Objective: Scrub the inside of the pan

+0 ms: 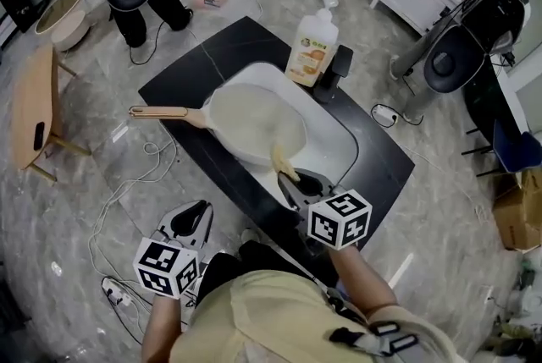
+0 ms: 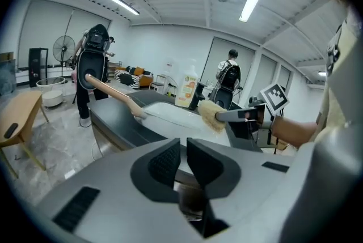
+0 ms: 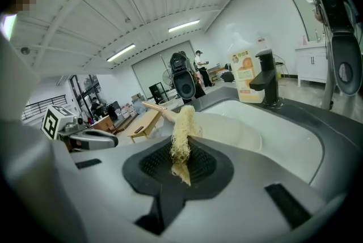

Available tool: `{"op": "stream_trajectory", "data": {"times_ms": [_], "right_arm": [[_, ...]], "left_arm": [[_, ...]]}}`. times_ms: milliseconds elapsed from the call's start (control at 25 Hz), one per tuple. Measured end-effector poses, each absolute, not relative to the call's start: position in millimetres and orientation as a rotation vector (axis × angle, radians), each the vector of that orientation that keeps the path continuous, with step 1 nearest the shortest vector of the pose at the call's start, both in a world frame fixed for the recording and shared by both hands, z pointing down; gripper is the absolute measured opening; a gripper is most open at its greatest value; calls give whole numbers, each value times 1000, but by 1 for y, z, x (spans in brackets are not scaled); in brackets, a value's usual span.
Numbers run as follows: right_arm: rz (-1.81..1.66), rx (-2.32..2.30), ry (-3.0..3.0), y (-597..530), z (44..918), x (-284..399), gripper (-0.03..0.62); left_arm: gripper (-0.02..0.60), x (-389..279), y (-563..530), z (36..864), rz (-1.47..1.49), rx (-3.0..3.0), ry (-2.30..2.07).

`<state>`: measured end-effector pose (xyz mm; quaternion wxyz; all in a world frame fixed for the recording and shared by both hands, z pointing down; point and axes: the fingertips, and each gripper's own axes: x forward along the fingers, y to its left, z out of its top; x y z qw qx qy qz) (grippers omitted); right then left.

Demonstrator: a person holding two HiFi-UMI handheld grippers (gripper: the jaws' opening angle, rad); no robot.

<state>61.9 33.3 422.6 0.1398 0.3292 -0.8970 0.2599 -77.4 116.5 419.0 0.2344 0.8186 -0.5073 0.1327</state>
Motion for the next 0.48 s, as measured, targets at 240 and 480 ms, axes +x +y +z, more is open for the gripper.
{"op": "stream_trajectory", "data": {"times_ms": [240, 480], "right_arm": [[756, 1048, -2582, 12, 419, 68, 54], [774, 1218, -2484, -15, 425, 80, 54]], "left_arm": [[55, -77, 72, 421, 421, 2300, -1311], [57, -81, 19, 426, 496, 2374, -1146]]}}
